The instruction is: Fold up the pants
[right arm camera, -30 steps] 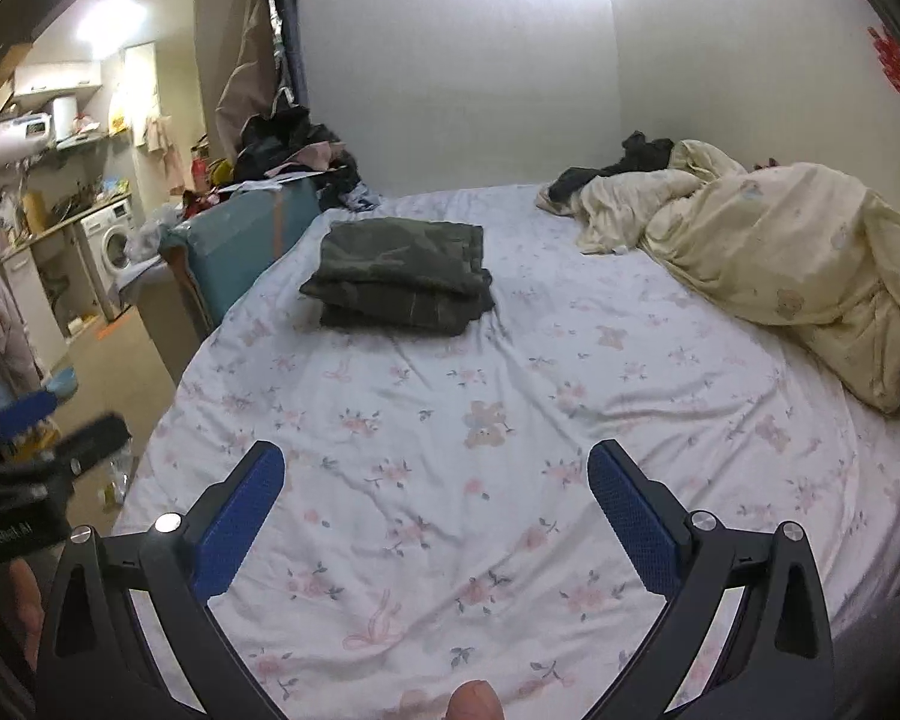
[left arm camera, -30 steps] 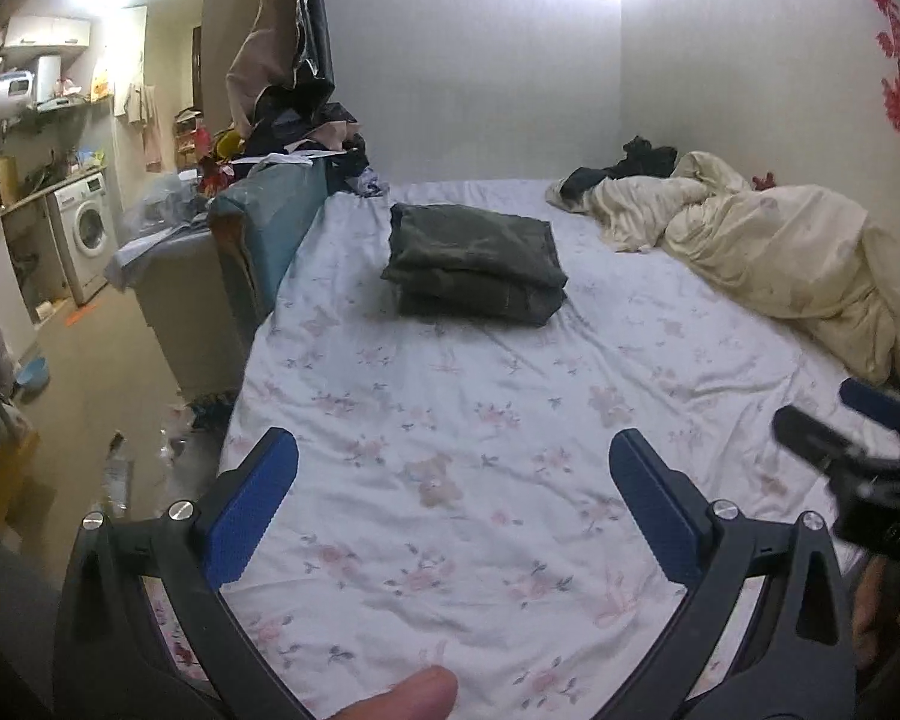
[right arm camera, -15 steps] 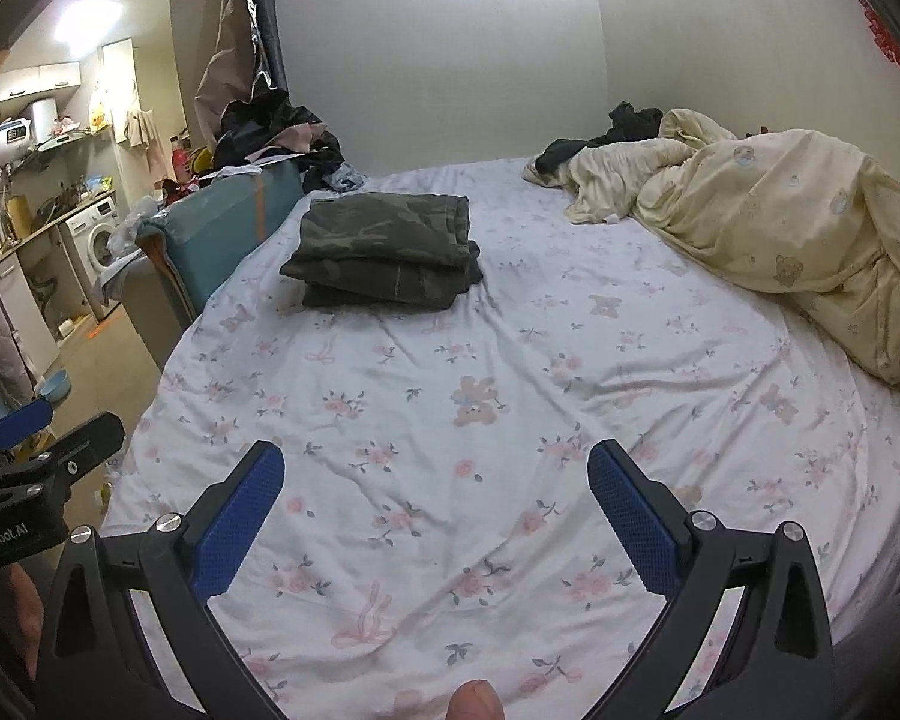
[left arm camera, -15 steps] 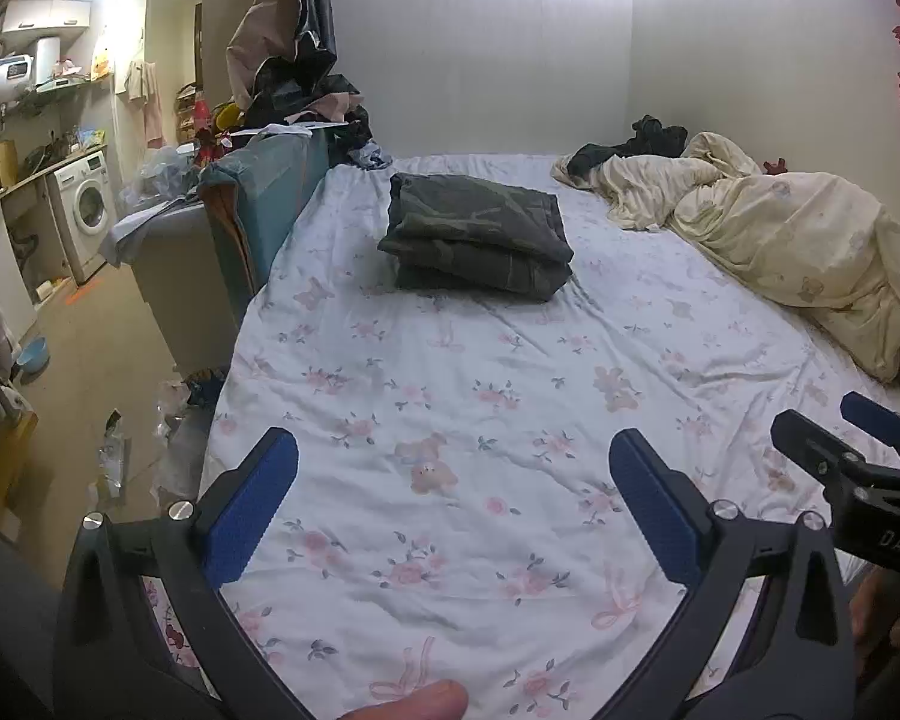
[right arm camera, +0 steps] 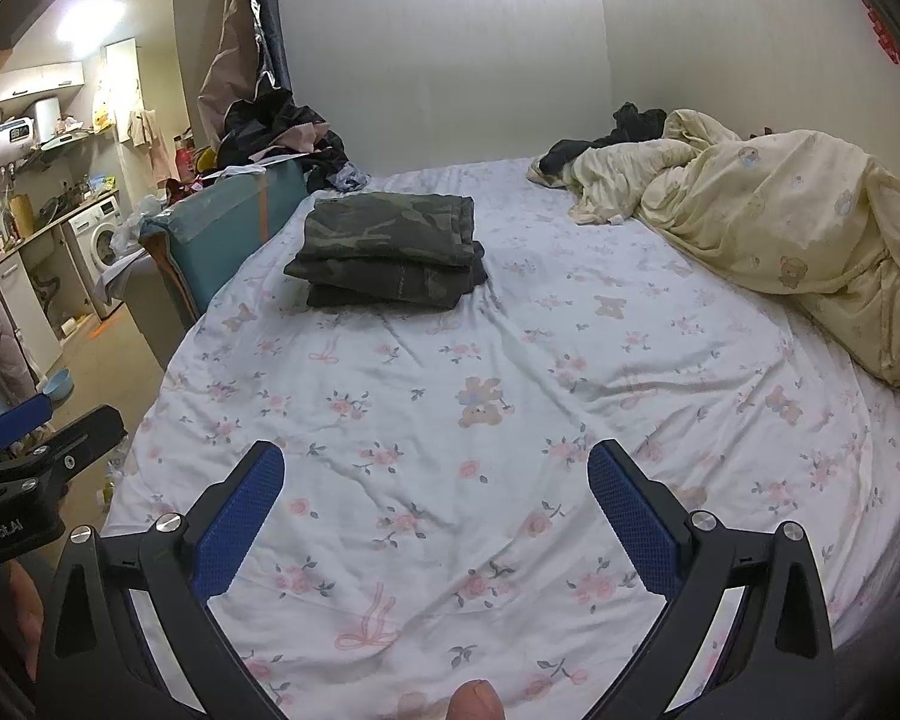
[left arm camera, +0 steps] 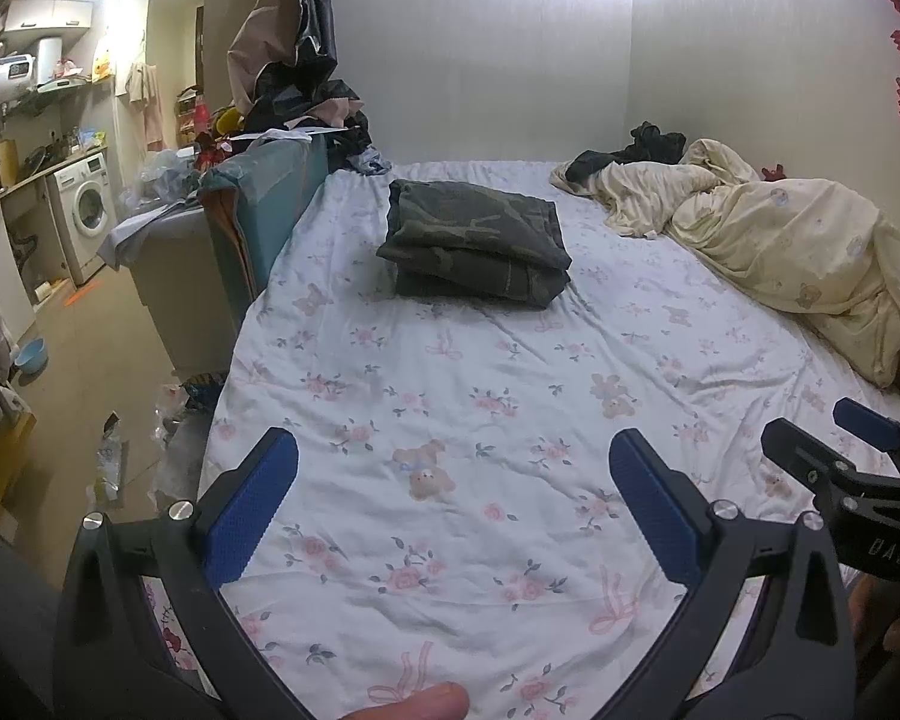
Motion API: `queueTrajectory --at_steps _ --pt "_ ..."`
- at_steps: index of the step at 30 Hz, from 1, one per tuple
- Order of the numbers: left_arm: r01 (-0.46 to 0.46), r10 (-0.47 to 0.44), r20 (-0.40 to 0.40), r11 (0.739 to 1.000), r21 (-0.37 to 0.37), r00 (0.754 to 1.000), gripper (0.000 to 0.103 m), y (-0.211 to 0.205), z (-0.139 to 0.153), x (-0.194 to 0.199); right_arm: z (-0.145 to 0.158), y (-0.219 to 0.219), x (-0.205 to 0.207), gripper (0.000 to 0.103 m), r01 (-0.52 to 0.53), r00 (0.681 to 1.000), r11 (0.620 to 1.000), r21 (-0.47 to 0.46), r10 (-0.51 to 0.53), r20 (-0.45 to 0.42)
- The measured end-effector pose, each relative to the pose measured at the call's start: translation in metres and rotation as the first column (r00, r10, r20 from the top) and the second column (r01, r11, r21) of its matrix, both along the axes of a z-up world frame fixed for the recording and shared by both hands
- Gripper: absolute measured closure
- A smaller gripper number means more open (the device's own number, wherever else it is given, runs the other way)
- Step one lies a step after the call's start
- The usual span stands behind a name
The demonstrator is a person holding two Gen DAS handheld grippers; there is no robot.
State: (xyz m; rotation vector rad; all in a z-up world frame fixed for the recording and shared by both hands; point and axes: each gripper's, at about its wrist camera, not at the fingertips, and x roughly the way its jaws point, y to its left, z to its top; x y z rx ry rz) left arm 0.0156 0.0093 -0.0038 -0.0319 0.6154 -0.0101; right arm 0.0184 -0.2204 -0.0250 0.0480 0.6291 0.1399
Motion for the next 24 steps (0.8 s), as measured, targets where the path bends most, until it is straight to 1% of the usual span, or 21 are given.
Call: queueTrajectory --at_steps 8,24 --pt "0.009 -0.009 -0.012 1.0 0.002 1.0 0.001 -0.0012 -0.0029 0.0026 -0.0071 0.0051 0.0003 0.0 -0.012 1.0 1.0 -0.002 0.012 -0.009" --pt "0.005 -0.005 -0.021 1.0 -0.004 1.0 0.001 -0.0061 -0.0005 0.0028 -0.0055 0.0049 0.001 0.0 -0.014 1.0 1.0 -0.002 0.014 -0.011"
